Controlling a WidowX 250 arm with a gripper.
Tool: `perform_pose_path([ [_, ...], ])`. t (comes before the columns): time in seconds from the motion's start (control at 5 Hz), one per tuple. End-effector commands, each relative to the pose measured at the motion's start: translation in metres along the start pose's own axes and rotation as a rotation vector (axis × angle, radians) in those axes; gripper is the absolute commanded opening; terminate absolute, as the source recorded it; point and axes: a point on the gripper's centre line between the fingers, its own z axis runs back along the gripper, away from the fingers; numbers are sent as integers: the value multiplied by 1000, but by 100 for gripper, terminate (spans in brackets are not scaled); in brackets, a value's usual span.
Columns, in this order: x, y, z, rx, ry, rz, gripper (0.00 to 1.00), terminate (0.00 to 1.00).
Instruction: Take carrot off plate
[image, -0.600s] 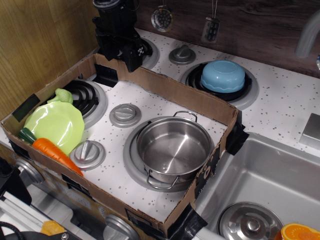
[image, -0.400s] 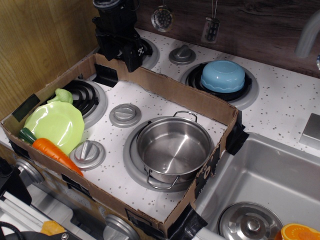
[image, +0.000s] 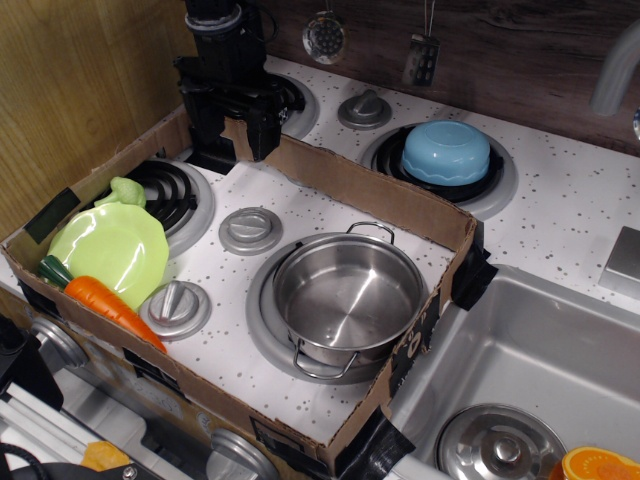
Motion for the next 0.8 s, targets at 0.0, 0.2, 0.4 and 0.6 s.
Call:
perform_pose_path([
  [0.0, -4, 4, 50, 81, -96, 395, 100, 0],
  [0.2, -13, 10, 55, 124, -90, 641, 100, 0],
  [0.4, -26, 16, 59, 110, -47, 895, 100, 0],
  [0.6, -43, 24, 59, 133, -73, 1144, 100, 0],
])
